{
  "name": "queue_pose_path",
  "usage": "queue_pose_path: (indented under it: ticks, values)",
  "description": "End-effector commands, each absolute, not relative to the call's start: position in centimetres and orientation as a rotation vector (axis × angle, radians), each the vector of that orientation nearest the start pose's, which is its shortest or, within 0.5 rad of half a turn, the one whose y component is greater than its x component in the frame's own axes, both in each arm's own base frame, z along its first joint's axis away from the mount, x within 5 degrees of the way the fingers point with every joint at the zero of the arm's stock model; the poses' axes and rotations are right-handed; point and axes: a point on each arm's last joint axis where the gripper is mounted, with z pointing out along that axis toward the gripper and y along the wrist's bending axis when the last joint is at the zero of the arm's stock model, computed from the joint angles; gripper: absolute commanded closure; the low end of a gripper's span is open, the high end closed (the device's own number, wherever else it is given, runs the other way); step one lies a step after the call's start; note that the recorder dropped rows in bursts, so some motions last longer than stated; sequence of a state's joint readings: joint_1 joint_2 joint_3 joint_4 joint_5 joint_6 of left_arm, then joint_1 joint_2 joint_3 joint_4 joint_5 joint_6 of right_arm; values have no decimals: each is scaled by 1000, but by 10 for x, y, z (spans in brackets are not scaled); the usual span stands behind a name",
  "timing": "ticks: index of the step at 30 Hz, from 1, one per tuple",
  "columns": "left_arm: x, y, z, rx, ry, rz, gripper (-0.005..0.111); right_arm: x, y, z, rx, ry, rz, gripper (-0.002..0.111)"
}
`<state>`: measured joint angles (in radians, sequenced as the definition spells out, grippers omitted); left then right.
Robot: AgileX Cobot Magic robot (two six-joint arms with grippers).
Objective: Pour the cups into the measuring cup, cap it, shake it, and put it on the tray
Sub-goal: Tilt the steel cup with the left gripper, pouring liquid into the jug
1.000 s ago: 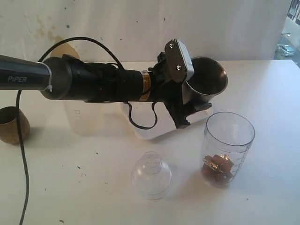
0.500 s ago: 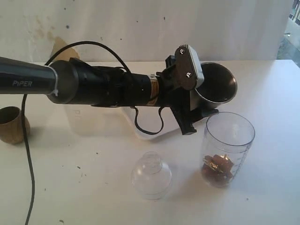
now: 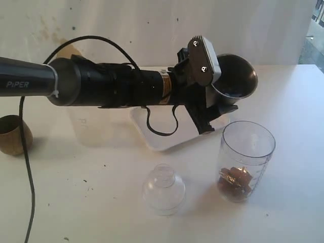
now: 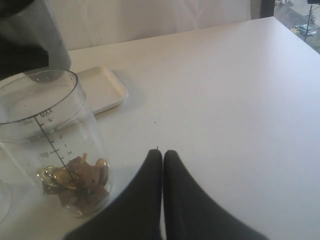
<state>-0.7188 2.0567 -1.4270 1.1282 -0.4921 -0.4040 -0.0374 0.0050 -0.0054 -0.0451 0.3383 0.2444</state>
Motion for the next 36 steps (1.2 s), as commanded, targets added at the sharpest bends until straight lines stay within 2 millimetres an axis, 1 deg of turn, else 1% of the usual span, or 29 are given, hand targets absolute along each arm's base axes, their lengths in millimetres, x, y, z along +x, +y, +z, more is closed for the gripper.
queue_pose_path:
  ticks: [1, 11, 23, 36]
  values:
    - [324, -340, 250, 1358, 1145, -478, 107, 54, -4, 183, 227, 1806, 93, 108]
    - [313, -347, 245, 1511, 1039, -424, 107, 54, -4, 183, 227, 1806, 93, 108]
    - [315, -346, 244, 1577, 935, -303, 107, 54, -4, 183, 227, 1806, 93, 108]
    - [316, -345, 243, 1607, 893, -240, 107, 54, -4, 183, 227, 1806, 93, 108]
